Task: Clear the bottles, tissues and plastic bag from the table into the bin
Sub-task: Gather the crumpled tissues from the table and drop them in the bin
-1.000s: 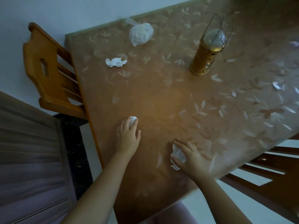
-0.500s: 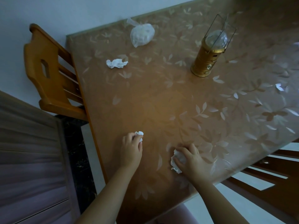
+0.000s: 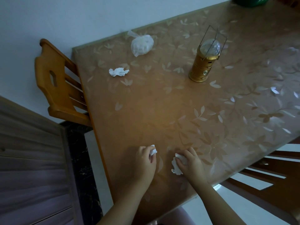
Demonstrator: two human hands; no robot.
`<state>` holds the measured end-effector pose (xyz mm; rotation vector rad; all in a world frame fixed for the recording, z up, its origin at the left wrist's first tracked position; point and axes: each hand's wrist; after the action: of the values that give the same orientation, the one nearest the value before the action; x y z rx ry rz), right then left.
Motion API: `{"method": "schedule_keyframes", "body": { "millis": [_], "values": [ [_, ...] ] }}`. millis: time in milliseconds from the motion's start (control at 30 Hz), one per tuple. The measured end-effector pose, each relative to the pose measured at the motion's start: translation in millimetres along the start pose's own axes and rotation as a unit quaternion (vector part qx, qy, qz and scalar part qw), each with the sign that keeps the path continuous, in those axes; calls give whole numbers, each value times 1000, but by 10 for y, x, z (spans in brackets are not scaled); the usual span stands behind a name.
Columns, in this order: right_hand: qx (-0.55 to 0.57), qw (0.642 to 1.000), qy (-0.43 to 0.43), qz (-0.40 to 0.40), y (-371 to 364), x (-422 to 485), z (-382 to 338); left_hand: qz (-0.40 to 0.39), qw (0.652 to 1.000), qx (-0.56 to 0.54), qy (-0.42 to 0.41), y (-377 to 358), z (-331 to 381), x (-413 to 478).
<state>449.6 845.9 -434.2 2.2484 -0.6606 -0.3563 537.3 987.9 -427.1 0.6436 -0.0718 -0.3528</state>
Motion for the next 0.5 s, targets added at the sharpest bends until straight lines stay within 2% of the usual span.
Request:
{"method": "schedule_keyframes", "body": {
  "millis": [167,500],
  "values": [
    [43,997,-15,66,211,-95,-228,24,995,-82,-41,178,292,-145],
    [105,962,-35,249,836,-744,-592,-38,975,-201,-91,447,844,-592]
  ]
}}
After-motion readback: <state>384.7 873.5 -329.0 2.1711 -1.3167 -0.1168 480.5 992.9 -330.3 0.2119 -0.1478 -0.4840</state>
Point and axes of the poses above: each hand's wrist, its own x-axis towards the middle knuckle, its own y-axis out of the back of the hand, z = x × y, and after that the axes turned 3 degrees about -x, right-handed
